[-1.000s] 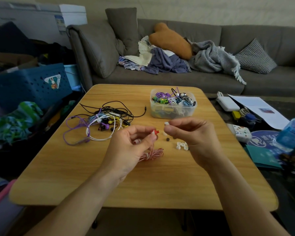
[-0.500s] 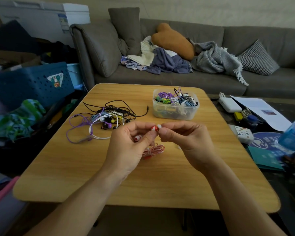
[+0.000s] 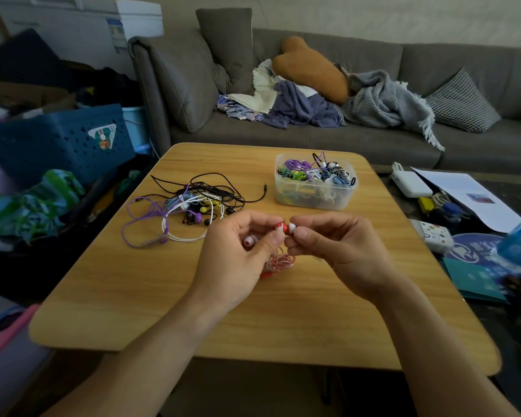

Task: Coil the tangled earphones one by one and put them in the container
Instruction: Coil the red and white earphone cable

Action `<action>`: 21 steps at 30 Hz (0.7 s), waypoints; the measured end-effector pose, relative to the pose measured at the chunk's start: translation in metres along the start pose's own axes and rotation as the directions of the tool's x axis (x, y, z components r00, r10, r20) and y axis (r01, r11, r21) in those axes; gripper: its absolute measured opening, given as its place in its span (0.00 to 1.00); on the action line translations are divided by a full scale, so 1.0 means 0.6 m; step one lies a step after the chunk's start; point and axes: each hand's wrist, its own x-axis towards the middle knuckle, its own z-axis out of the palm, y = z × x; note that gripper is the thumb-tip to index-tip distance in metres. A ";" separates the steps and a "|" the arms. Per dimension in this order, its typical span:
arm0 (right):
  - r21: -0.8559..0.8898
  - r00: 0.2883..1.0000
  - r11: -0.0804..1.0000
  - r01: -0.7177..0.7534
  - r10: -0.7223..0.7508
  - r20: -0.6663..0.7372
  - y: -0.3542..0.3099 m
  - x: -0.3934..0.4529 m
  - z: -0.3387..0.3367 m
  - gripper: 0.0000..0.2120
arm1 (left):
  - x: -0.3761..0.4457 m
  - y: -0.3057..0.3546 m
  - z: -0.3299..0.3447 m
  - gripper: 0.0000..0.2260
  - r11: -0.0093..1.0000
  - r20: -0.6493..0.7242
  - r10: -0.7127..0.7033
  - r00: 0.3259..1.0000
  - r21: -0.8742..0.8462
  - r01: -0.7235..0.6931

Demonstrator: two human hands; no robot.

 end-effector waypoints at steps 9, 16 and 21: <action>-0.014 0.996 0.999 -0.044 0.045 0.080 0.001 0.000 -0.008 0.07 | 0.000 -0.001 -0.003 0.07 0.997 0.051 -0.042 0.998 0.062 0.039; -0.060 0.997 0.998 -0.007 0.012 0.076 0.001 0.001 -0.007 0.07 | -0.001 0.006 -0.005 0.07 0.995 0.078 -0.104 0.992 0.008 0.103; -0.076 0.995 0.997 0.016 -0.008 0.100 0.000 -0.002 -0.002 0.06 | -0.001 0.009 -0.007 0.04 0.977 0.097 -0.173 0.980 -0.107 0.183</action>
